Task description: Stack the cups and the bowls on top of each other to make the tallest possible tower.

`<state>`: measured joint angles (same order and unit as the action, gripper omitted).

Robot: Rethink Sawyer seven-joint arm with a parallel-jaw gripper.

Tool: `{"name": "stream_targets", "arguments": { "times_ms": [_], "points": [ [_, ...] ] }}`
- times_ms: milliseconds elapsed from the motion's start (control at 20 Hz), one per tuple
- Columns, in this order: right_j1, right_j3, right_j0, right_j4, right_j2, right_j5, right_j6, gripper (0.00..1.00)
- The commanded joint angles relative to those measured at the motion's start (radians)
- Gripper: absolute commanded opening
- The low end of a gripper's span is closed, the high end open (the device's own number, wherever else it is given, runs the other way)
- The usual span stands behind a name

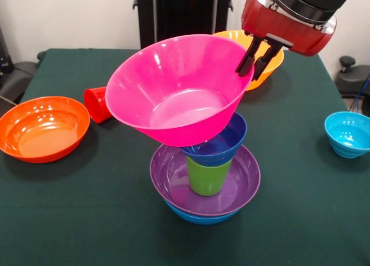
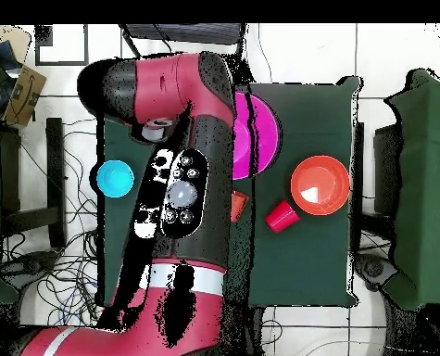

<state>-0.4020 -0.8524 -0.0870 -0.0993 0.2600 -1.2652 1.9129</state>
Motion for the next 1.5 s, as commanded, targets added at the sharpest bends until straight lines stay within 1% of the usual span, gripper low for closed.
{"name": "stream_targets", "arguments": {
  "times_ms": [50, 300, 500, 900, 1500],
  "points": [
    [0.013, 0.002, -0.028, 0.033, -0.051, -0.028, 0.200, 0.00],
    [0.032, 0.022, -0.038, 0.053, -0.046, -0.024, 0.226, 0.00],
    [0.032, 0.007, -0.045, 0.073, -0.045, 0.004, 0.234, 0.00],
    [0.016, -0.041, -0.068, 0.051, -0.007, 0.056, 0.232, 0.00],
    [0.018, -0.042, -0.069, 0.049, 0.002, 0.073, 0.221, 0.00]
  ]
}}
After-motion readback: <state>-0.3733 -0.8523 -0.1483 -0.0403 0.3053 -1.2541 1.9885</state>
